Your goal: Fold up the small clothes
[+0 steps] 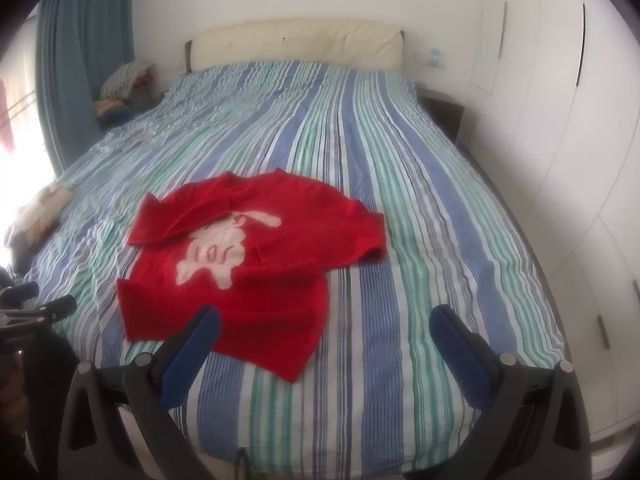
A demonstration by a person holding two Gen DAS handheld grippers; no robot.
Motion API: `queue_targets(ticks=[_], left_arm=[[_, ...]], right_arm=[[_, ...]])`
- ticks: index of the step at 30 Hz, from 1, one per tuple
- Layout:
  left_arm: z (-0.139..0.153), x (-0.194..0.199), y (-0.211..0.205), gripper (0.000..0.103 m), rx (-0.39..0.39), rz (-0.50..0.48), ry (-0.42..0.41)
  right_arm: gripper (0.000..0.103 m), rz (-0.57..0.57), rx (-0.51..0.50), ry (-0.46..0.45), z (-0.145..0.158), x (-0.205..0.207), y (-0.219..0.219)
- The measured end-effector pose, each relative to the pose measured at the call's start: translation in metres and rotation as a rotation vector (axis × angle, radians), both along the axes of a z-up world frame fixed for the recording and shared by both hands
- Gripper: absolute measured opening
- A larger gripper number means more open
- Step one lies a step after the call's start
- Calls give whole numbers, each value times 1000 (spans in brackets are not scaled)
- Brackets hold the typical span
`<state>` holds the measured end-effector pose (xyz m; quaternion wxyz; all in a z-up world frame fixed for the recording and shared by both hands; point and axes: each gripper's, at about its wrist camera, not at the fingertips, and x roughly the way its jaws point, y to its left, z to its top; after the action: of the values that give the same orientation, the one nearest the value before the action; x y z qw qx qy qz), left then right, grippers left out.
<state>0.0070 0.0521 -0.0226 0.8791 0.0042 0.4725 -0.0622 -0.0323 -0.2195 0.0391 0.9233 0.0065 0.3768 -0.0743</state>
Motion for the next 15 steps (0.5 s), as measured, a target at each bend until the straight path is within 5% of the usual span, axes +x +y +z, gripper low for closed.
queue_targets(ticks=[5, 9, 13, 15], left_arm=[[-29, 9, 5, 102, -3, -19, 23], [-84, 36, 26, 102, -35, 18, 158], [-119, 61, 30, 101, -128, 4, 241], [-129, 69, 23, 85, -143, 0, 252]], right_arm=[[103, 32, -4, -41, -4, -5, 1], [103, 149, 51, -82, -49, -1, -4], [103, 219, 160, 79, -119, 21, -15], [102, 215, 236, 142, -147, 33, -24]])
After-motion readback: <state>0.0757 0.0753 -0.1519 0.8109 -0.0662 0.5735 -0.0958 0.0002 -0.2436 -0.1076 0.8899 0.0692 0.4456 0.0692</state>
